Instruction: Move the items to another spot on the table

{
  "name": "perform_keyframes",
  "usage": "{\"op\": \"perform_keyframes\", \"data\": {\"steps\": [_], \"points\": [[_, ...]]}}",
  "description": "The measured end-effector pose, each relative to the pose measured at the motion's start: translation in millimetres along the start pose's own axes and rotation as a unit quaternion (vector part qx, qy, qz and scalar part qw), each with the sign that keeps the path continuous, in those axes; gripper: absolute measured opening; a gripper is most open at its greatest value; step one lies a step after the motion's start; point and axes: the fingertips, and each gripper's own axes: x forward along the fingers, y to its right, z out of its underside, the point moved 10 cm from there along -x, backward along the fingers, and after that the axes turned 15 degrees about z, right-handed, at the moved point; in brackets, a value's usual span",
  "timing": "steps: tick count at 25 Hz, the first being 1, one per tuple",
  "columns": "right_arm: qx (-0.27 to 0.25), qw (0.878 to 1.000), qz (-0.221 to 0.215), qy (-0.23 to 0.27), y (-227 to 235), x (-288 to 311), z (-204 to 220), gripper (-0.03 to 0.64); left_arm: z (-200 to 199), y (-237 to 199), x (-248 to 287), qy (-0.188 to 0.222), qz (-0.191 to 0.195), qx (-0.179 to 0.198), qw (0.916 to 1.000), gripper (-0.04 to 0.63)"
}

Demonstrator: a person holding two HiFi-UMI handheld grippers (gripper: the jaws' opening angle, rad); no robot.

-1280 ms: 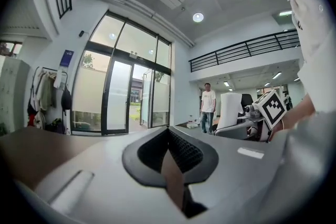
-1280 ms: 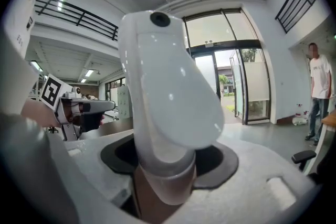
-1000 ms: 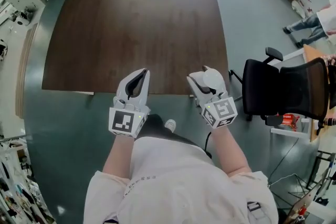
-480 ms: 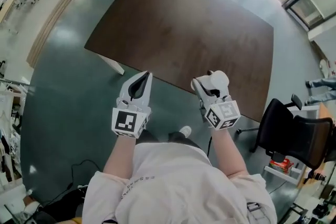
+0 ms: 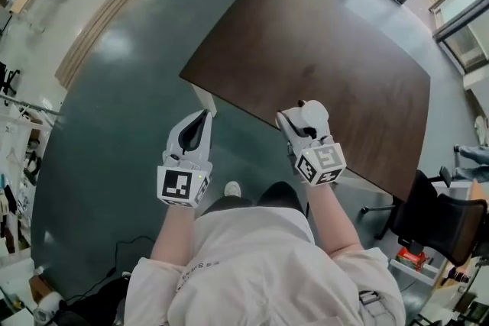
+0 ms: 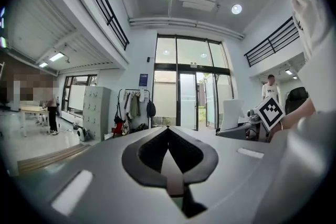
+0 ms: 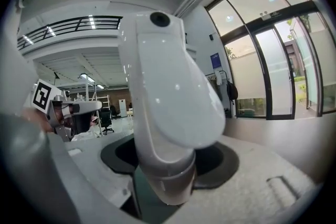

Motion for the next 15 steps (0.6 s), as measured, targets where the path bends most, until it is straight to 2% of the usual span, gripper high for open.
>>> {"op": "perform_keyframes", "data": {"steps": [6,11,15], "points": [[-0.041,0.998,-0.04,-0.004,-52,63,-11,0.256,0,-60,-18,0.004,-0.037,-0.012,0.9992,0.017],[-0.05,0.997,-0.064,-0.005,-70,118,-11,0.256,11,-100,-10,-0.005,-0.053,-0.018,0.9984,0.017],[-0.049,0.996,-0.069,-0.017,-73,178,-11,0.256,19,-147,16,-0.026,-0.06,-0.024,0.9976,0.017]]}}
